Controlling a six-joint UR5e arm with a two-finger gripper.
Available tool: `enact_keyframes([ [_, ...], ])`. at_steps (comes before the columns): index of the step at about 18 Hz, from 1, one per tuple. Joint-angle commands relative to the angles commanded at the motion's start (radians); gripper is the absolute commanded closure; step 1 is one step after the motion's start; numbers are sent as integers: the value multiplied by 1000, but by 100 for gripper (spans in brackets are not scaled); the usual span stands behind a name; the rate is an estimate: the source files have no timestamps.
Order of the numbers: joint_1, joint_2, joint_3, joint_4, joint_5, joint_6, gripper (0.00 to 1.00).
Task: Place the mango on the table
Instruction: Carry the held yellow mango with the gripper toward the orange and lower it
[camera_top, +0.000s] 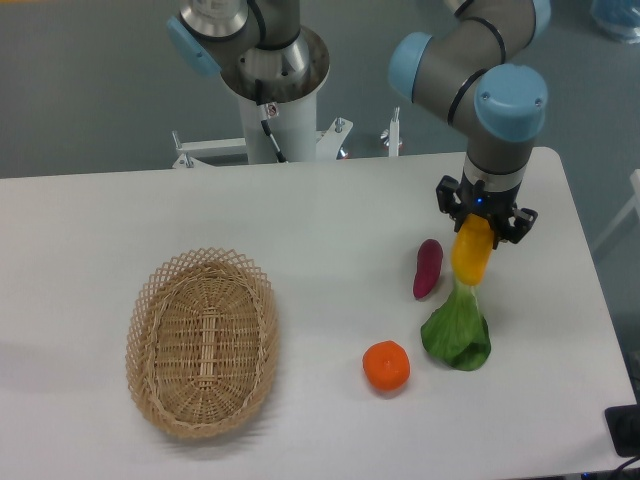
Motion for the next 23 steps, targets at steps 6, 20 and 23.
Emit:
enact_keyframes([
  [6,-14,-2,0,-2,8,-6,56],
  [20,-192,25,-167,20,2,-112,56],
  [23,-206,14,-175,41,2,-140,54],
])
